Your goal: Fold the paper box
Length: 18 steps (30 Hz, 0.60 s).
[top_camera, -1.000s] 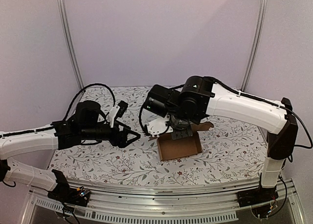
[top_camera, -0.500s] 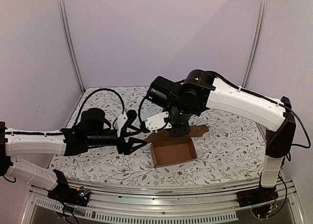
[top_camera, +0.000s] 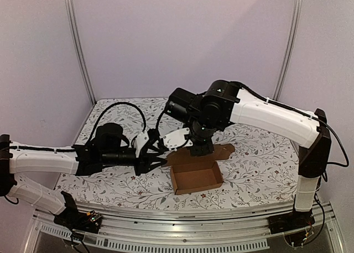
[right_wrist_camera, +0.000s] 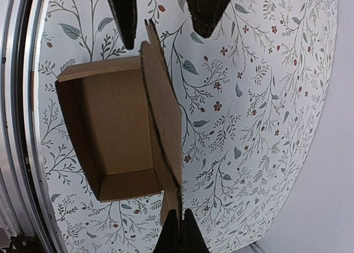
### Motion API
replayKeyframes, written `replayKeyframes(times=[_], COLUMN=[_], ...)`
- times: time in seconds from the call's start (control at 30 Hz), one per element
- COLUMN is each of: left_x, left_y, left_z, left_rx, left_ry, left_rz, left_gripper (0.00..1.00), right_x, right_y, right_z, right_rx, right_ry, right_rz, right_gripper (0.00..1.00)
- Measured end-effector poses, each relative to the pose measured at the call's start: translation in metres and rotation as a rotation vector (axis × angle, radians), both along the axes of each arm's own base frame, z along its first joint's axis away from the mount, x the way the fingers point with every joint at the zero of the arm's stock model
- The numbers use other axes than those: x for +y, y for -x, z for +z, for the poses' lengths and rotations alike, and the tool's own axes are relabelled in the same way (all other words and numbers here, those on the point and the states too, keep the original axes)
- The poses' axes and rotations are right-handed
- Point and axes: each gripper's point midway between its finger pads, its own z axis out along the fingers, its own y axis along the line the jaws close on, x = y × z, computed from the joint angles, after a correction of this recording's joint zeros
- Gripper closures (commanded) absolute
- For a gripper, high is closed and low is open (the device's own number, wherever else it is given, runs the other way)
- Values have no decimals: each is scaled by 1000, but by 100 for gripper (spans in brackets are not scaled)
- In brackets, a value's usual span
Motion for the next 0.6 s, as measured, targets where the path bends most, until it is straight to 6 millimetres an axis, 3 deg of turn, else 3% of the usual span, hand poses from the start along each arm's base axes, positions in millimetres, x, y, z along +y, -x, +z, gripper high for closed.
replayKeyframes(times=[0.17, 0.6], left_x=[-3, -6], left_y=[0, -3], left_z=[2, -10], left_rx=[-10, 13], left_ry=[-8, -54], left_rz=[-15, -17], left_gripper=[73, 75], right_x=[1, -1], right_y=[-1, 1], right_z=[0, -5], right_rx=[0, 15], right_ry=[-1, 25], right_rz=[-1, 0], right_gripper=[100, 100])
